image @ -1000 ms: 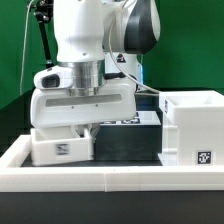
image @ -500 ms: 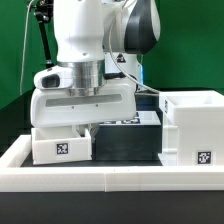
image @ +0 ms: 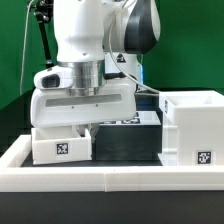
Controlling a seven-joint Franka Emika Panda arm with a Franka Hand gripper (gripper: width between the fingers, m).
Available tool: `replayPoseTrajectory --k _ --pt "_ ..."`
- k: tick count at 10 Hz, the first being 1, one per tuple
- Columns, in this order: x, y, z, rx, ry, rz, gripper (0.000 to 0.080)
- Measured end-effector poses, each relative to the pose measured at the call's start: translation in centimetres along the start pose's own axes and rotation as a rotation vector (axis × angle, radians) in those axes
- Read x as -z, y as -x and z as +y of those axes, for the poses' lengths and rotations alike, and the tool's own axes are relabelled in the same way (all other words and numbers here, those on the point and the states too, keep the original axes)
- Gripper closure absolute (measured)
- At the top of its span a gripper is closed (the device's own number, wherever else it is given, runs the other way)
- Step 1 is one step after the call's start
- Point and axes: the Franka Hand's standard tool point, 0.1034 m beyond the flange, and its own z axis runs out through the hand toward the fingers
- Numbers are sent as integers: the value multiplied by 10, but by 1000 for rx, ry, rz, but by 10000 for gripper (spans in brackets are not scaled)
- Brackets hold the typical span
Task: Assemble drawer
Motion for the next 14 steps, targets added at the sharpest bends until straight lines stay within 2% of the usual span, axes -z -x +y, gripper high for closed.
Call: replayPoseTrajectory --k 3,7,10,12,14 --pt "15 -5 -1 128 -10 0 757" --pt "12 -3 -1 320 -10 -4 757" --pt "11 -11 -6 651 15 -5 757" --pt "12 -22 -15 875 30 -14 757" --pt "10 -22 -14 1038 29 -31 757"
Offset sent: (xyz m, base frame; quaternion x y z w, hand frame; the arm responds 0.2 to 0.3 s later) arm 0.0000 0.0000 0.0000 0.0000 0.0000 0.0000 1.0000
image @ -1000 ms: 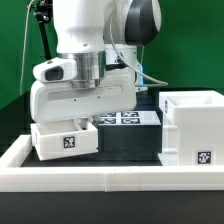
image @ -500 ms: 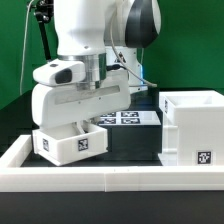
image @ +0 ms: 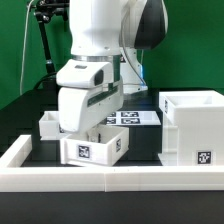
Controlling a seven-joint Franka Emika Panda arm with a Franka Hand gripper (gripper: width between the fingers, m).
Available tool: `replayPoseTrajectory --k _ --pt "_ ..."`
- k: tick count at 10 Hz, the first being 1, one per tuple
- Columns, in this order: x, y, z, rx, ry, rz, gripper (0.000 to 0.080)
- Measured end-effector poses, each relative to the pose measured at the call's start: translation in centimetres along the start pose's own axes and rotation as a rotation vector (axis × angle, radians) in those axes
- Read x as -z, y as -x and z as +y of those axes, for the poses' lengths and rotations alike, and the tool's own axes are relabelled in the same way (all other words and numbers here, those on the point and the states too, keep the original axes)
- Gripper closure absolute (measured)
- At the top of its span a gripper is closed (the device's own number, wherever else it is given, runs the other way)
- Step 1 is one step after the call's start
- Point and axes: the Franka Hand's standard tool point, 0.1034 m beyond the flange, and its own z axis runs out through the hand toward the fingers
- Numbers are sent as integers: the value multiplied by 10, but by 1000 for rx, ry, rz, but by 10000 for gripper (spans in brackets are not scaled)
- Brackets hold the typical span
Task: Assemble drawer
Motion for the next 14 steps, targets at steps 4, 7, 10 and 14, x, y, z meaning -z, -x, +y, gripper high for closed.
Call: replayPoseTrajectory --k 4,7,10,14 --pt "-3 5 -1 264 -1 -15 757" --pt "-3 -17 6 351 10 -15 757" --pt "-5 -17 8 357 7 -18 757" --pt "-6 -27 7 352 -8 -17 757"
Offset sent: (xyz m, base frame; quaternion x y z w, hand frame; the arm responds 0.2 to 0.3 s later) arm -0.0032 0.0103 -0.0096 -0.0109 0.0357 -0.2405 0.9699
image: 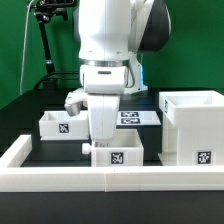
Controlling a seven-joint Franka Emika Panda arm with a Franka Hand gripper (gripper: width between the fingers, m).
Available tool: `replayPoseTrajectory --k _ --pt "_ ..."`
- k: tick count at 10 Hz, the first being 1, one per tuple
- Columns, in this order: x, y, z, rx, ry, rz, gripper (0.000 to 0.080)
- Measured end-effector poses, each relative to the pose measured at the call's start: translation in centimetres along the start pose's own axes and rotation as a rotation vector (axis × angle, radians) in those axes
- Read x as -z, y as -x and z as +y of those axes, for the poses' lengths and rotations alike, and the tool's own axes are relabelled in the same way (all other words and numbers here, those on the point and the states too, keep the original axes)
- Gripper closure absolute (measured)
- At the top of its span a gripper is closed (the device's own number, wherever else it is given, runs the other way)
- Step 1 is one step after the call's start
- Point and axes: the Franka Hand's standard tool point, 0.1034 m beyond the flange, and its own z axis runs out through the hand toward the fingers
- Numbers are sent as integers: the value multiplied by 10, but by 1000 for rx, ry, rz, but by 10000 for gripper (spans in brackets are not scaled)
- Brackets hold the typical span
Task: Assemble drawer
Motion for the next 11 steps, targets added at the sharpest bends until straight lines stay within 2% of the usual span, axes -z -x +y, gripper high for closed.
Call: replayPoseTrajectory --k 2,4,10,11 --pt "4 -18 13 16 -2 11 757" --pt "7 -35 19 27 4 22 757" --pt "6 -36 18 21 2 24 757" --pt "7 -42 19 13 0 27 757"
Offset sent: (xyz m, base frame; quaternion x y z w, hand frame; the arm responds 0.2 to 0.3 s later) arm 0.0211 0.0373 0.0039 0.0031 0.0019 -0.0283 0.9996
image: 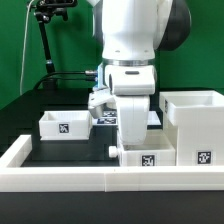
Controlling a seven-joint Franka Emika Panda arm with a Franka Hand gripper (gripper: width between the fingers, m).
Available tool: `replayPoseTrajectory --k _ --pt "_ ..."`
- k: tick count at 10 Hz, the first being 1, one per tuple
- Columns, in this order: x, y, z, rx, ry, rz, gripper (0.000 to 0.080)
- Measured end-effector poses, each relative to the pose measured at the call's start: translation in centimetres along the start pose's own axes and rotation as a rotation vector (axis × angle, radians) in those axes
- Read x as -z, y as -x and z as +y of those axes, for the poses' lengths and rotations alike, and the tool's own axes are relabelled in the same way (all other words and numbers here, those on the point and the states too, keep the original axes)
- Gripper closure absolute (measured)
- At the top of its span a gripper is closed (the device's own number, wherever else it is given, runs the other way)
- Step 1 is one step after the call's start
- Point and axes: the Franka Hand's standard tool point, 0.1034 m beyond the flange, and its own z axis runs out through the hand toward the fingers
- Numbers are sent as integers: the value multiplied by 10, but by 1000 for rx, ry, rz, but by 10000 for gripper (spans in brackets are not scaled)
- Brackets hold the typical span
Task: Assemble drawer
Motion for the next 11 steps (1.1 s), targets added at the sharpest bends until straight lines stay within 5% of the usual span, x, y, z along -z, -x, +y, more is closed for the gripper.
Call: replayPoseTrajectory --k 11 --pt "-3 -7 1 -108 -24 -2 757"
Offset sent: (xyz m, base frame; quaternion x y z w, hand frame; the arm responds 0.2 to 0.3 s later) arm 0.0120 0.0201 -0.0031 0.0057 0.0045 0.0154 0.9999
